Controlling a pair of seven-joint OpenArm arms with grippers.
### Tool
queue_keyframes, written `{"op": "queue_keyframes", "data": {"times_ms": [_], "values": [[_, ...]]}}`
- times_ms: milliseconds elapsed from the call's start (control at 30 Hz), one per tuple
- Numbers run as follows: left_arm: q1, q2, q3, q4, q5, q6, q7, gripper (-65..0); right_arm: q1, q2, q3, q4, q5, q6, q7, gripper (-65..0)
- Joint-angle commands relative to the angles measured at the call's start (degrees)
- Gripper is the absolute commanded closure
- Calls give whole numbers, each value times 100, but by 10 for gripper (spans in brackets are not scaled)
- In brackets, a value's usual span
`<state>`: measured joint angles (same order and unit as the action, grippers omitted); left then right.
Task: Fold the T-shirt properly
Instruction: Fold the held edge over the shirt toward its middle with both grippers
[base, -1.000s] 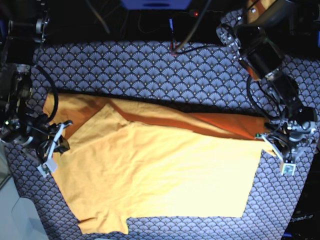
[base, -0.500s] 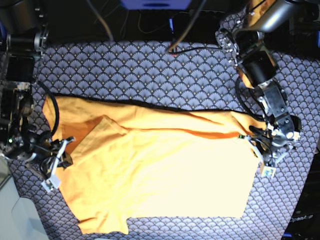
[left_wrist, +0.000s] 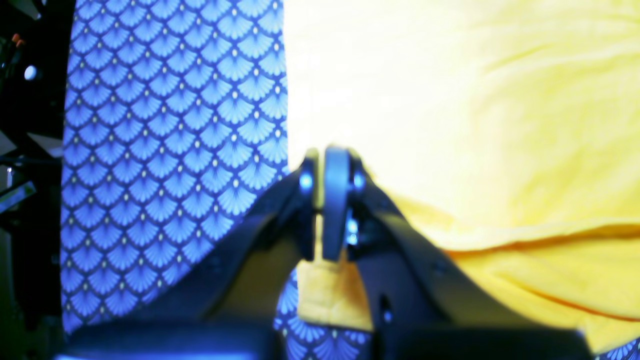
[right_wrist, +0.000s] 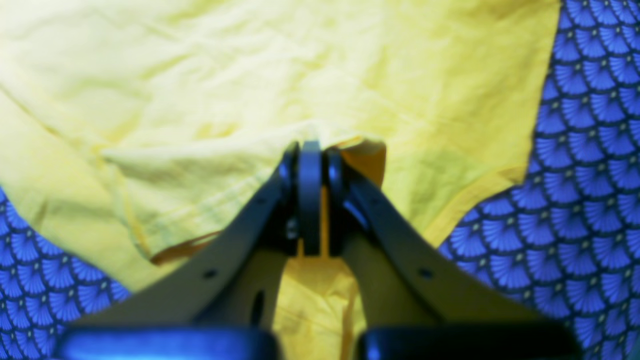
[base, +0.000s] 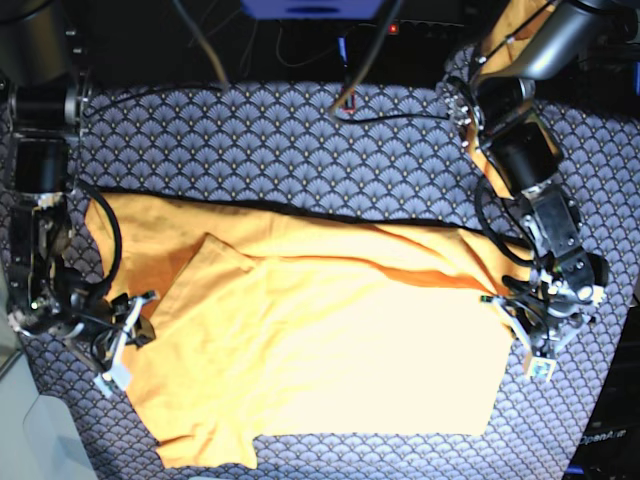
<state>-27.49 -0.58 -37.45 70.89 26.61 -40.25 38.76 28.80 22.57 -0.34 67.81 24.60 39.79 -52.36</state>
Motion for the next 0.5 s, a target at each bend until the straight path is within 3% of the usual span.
{"op": "queue_keyframes", "data": {"times_ms": [0,400,467], "values": [[-201,-34,154,10,-90,25,-118,0,281,69,-32,54,94,21,176,0],[-192,-34,356,-61,-54,25,-373,0,729,77,-182,-491,67,21,396,0],[-192,-157,347,-70,-72,25,-373,0,773,60,-173,-684,-231,21,493,0]]}}
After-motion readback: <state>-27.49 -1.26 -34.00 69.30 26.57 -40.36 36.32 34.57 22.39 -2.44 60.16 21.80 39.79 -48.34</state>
